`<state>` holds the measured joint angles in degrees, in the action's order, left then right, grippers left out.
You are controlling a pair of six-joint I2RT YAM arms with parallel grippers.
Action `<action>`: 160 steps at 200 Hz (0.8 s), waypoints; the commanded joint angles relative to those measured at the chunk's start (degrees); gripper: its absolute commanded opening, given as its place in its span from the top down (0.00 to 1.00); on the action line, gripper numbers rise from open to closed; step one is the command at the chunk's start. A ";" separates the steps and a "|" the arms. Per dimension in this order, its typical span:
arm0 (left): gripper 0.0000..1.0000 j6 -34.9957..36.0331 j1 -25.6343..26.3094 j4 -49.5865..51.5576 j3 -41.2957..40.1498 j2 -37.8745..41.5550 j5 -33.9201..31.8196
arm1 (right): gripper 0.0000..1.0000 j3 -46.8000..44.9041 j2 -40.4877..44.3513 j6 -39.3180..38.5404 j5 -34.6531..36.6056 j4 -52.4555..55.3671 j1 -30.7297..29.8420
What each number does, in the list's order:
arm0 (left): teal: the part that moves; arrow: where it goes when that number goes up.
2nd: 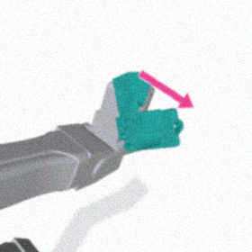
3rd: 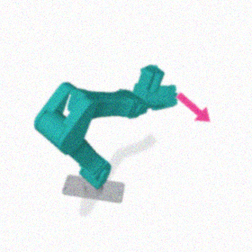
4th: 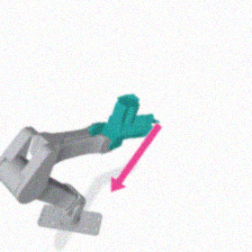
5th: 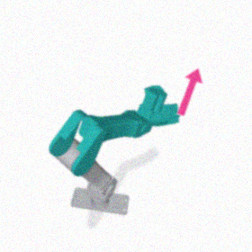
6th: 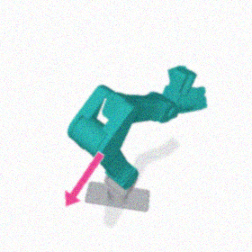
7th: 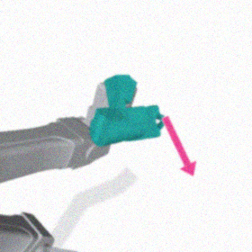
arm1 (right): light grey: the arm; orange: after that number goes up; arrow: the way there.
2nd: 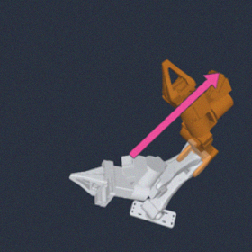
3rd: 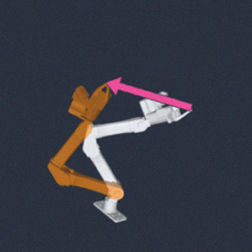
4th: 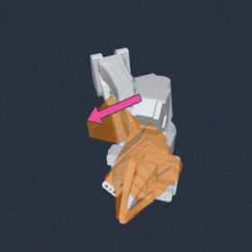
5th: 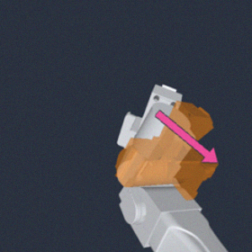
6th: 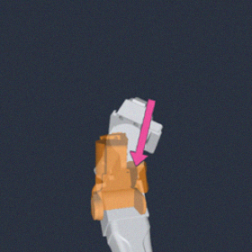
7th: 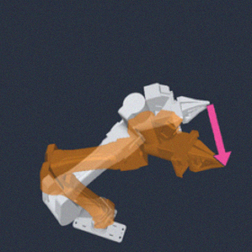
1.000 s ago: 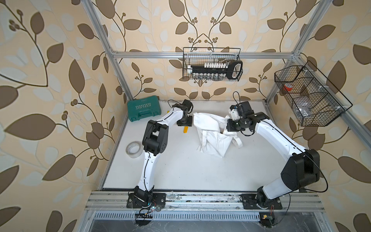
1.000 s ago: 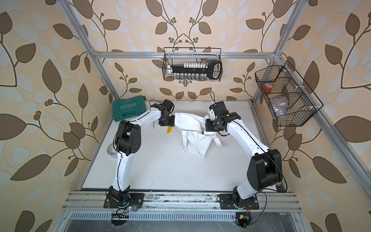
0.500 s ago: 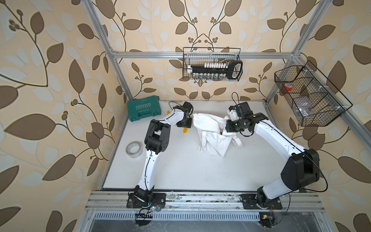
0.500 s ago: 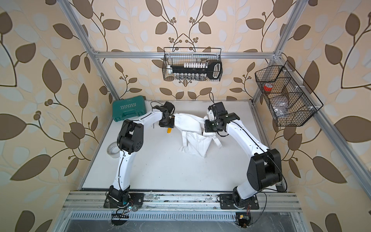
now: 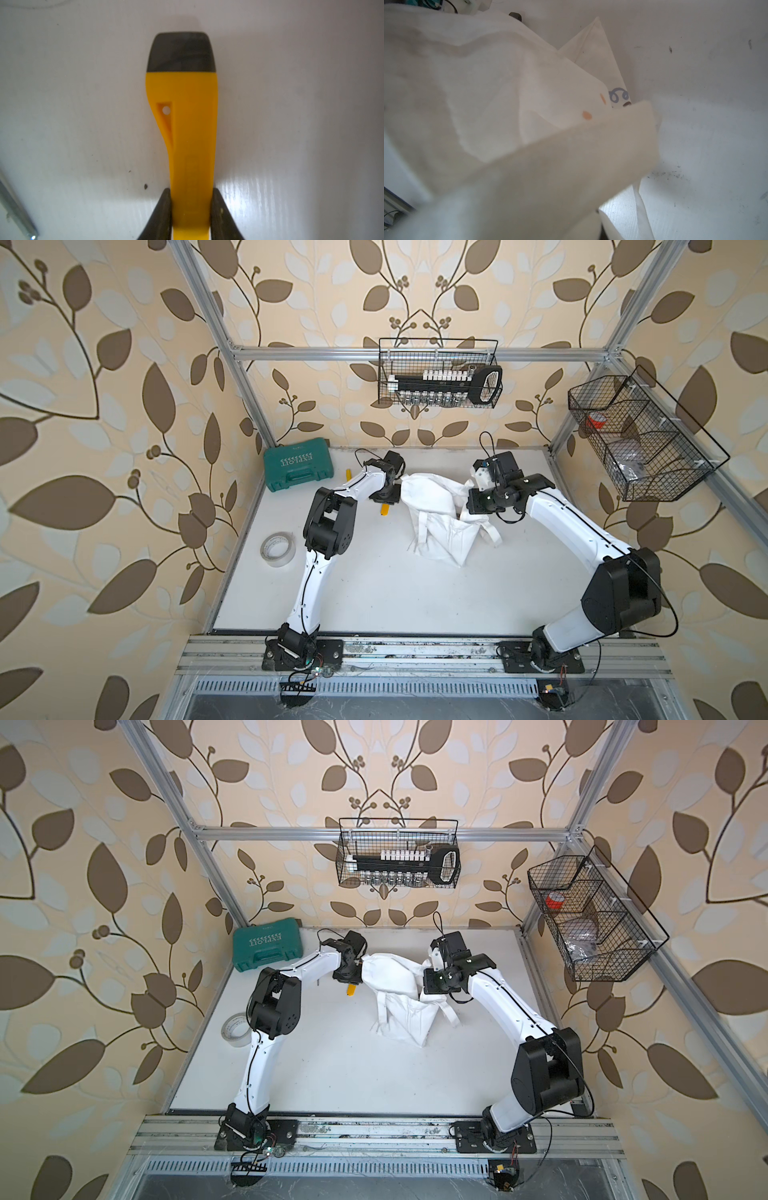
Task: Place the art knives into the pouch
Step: Pick up the utility knife at the center of the board.
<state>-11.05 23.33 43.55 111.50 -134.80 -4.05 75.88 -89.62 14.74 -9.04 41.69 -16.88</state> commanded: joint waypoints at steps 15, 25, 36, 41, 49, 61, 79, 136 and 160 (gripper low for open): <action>0.76 -1.90 0.66 2.95 -1.55 1.65 1.32 | 1.00 -0.86 1.20 -0.59 -0.28 -0.73 -0.34; 0.79 -2.59 0.66 3.66 -1.52 2.68 1.39 | 1.00 -0.77 1.15 -0.59 0.08 -0.57 -0.34; 0.80 -3.46 0.66 4.26 -1.93 4.12 1.38 | 1.00 -0.82 1.26 -0.60 0.15 -0.56 -0.34; 0.80 -3.88 0.66 4.33 -2.40 4.87 1.35 | 1.00 -0.76 1.16 -0.61 0.28 -0.56 -0.34; 0.80 -4.40 0.66 4.56 -3.02 6.10 1.09 | 1.00 -0.80 1.12 -0.59 0.41 -0.56 -0.34; 0.80 -5.29 0.61 4.99 -3.90 7.63 0.89 | 1.00 -0.82 1.03 -0.65 0.55 -0.57 -0.34; 0.80 -6.27 0.57 6.23 -4.67 9.91 0.50 | 1.00 -0.82 1.03 -0.60 0.45 -0.56 -0.34; 0.79 -7.67 0.49 9.42 -6.04 18.09 -0.84 | 1.00 -0.87 0.33 -0.59 1.01 -0.56 -0.34; 0.79 -7.68 0.49 10.16 -6.28 22.21 -0.91 | 1.00 -0.54 -0.01 -0.51 1.17 -0.56 -0.34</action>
<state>-17.82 23.33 51.24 105.54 -119.35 -3.57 75.79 -89.62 14.74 -8.73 41.65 -16.88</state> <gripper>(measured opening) 0.273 0.048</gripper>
